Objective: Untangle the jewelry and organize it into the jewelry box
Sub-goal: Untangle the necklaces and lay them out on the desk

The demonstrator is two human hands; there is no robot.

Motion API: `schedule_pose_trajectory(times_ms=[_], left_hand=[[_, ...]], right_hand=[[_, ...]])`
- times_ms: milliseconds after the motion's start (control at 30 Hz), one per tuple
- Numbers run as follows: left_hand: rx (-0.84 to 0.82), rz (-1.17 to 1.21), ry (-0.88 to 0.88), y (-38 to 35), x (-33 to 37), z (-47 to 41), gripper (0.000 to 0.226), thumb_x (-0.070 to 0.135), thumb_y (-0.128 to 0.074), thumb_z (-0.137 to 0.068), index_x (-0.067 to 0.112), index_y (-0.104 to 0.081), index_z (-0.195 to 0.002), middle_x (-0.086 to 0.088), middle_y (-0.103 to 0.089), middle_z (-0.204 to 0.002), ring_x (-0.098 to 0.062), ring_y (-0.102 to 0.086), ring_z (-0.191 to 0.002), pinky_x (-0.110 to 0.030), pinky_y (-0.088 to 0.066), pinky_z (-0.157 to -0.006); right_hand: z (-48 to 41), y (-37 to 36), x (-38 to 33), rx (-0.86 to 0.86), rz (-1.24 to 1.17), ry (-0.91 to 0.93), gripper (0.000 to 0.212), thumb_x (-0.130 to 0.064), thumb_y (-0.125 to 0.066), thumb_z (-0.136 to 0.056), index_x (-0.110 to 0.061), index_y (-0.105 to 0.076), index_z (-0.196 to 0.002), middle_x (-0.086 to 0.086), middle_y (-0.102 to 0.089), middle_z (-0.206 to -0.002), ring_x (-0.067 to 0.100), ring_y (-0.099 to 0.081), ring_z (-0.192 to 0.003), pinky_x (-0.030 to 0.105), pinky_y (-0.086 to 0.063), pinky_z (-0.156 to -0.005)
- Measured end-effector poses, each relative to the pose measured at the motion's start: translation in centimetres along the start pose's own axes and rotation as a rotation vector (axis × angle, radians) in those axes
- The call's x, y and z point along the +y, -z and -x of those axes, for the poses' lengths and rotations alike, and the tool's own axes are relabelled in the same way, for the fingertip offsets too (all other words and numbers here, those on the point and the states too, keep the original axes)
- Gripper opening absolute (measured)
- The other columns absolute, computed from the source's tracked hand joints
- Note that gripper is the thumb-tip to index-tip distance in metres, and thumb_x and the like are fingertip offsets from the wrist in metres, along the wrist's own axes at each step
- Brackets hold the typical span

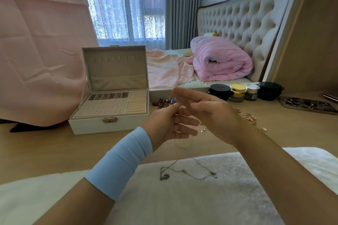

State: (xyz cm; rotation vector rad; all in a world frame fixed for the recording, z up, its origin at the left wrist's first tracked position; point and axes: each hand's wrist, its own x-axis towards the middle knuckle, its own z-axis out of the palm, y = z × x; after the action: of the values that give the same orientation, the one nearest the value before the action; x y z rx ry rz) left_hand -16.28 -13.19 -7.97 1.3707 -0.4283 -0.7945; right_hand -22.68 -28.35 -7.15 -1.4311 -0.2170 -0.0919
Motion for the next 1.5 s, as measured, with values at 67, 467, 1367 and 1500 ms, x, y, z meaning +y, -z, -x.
schedule_pose_trajectory(times_ms=[67, 467, 1367, 1500], left_hand=[[-0.064, -0.071, 0.046, 0.5, -0.1, 0.1, 0.044, 0.04, -0.033, -0.103, 0.009, -0.062, -0.09, -0.014, -0.071, -0.083, -0.032, -0.069, -0.074, -0.042, -0.051, -0.084], [0.063, -0.36, -0.147, 4.6, 0.9, 0.7, 0.013, 0.012, -0.057, -0.096, 0.011, -0.07, -0.093, -0.003, -0.069, -0.078, -0.018, -0.066, -0.073, -0.043, -0.057, -0.085], [0.067, -1.084, -0.267, 1.8, 6.1, -0.5, 0.03, -0.003, -0.068, -0.085, 0.022, -0.077, -0.098, 0.01, -0.074, -0.087, -0.005, -0.07, -0.084, -0.027, -0.056, -0.091], [0.21, -1.14, -0.324, 0.9, 4.7, -1.3, 0.026, 0.004, -0.069, -0.087, 0.026, -0.076, -0.098, 0.014, -0.07, -0.093, -0.001, -0.066, -0.086, -0.011, -0.051, -0.085]], right_hand=[[0.0, 0.2, 0.0, 0.05, 0.045, 0.002, 0.052, -0.007, -0.046, -0.092, -0.021, -0.055, -0.141, -0.006, -0.059, -0.144, 0.005, -0.049, -0.137, 0.033, -0.031, -0.118], [-0.4, 1.7, 0.4, 0.487, 0.1, -0.194, 0.047, -0.007, -0.048, -0.1, -0.02, -0.048, -0.145, 0.001, -0.07, -0.123, 0.024, -0.069, -0.11, 0.051, -0.049, -0.104], [2.1, 4.4, -0.6, 0.09, 0.448, -0.237, 0.019, -0.011, -0.061, -0.099, -0.011, -0.074, -0.112, 0.002, -0.062, -0.07, 0.013, -0.054, -0.057, 0.029, -0.058, -0.064], [3.9, 7.6, -1.2, 0.181, 0.578, -0.302, 0.019, -0.012, -0.061, -0.099, -0.016, -0.073, -0.114, 0.001, -0.063, -0.069, 0.012, -0.051, -0.055, 0.029, -0.054, -0.057]])
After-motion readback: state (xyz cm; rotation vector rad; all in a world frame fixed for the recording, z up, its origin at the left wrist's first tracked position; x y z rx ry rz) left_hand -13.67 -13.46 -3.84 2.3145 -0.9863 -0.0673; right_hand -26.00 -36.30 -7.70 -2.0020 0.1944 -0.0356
